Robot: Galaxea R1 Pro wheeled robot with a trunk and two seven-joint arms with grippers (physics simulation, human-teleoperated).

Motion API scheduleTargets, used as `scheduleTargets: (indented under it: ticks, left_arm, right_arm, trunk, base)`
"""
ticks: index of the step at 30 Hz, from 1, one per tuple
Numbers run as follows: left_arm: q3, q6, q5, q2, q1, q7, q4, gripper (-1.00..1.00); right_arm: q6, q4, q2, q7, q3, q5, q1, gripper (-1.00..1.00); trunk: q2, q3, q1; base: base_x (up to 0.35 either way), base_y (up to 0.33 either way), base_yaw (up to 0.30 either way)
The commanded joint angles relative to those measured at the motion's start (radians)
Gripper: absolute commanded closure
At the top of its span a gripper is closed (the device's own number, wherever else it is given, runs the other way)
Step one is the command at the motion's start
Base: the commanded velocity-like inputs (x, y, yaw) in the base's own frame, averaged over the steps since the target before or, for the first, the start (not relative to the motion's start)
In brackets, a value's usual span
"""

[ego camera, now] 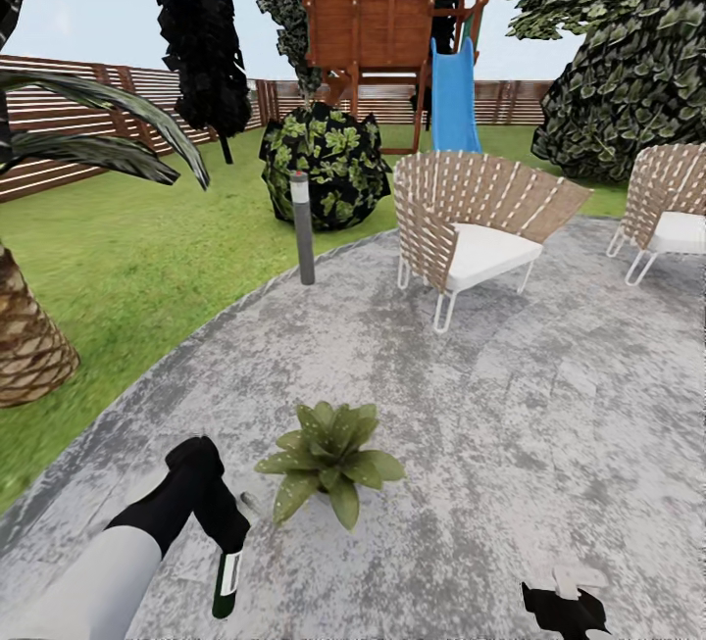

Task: Pick up the pesticide atomizer in the garden and spray insectifuge to fully cover both potted plants in the garden.

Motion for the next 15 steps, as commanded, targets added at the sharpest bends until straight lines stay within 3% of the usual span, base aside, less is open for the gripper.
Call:
scheduleTargets:
  ticks: [1,7,11,13,14,15]
  left_arm:
    - [-0.001,0.011,-0.004,0.005,0.001,0.069,0.006,1.00]
    - [0.007,0.017,-0.002,0.004,0.053,0.130,0.011,1.00]
    - [0.021,0.019,0.016,0.002,0.097,0.230,0.012,1.00]
    - [0.063,0.019,0.025,-0.002,0.124,0.256,0.006,1.00]
    - [0.125,0.018,0.028,-0.006,0.138,0.296,0.002,1.00]
    - [0.144,0.018,0.029,-0.008,0.140,0.323,0.001,1.00]
  right_arm:
    - [0.000,-0.001,0.000,-0.003,0.008,-0.006,0.000,-1.00]
    - [-0.001,0.001,-0.002,-0.001,0.008,0.000,0.000,-1.00]
    - [-0.001,0.003,-0.004,-0.001,0.010,0.003,0.000,-1.00]
    - [-0.001,0.001,-0.002,-0.002,0.010,0.001,0.000,-1.00]
    - [-0.001,-0.001,0.000,-0.002,0.009,0.000,0.000,-1.00]
    - [-0.001,-0.001,0.001,-0.002,0.010,0.000,0.000,-1.00]
  trunk:
    - [0.000,-0.001,0.000]
    - [0.000,-0.001,0.000]
    - [0.000,-0.001,0.000]
    - [0.000,-0.001,0.000]
    - [0.000,-0.001,0.000]
    - [0.000,-0.001,0.000]
  base:
    - [-0.009,-0.090,0.000]
    - [-0.002,-0.019,0.000]
    - [0.000,0.000,0.000]
    - [0.000,0.000,0.000]
    - [0.000,0.000,0.000]
    - [0.000,0.000,0.000]
